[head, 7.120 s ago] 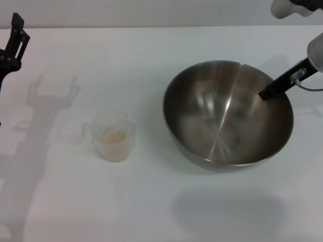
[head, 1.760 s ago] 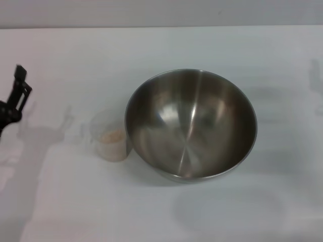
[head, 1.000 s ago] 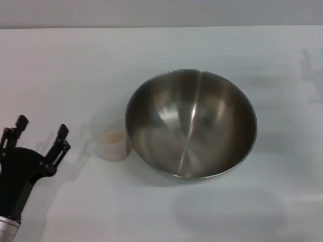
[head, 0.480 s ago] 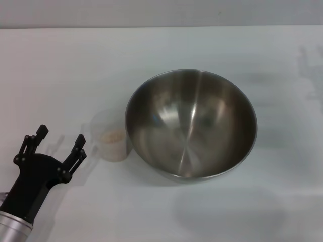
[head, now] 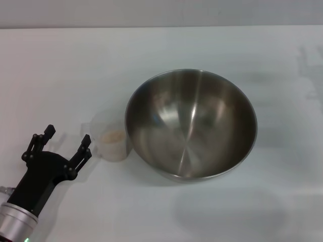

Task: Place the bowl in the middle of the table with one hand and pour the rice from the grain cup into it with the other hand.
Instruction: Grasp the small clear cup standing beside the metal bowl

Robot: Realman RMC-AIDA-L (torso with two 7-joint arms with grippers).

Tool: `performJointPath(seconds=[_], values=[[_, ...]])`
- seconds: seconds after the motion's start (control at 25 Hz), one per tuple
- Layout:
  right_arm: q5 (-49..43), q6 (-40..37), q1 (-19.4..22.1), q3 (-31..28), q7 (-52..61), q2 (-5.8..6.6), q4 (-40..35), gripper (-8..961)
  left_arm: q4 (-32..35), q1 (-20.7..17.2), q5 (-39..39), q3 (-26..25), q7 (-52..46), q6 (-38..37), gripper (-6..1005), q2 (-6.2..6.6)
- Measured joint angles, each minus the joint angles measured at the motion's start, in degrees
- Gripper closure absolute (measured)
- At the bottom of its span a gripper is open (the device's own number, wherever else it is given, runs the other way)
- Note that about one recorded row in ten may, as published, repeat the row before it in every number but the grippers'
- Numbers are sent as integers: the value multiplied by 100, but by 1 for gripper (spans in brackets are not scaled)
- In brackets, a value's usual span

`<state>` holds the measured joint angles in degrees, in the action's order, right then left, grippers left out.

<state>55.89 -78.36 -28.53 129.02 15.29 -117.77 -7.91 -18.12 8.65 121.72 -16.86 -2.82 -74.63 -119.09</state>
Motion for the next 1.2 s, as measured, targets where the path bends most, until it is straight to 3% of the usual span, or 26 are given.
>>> performJointPath(seconds=[1.2], values=[[26,14,-37,-9,0,-36,0,471,-29,360,-16,-448,-55,412,267,0]])
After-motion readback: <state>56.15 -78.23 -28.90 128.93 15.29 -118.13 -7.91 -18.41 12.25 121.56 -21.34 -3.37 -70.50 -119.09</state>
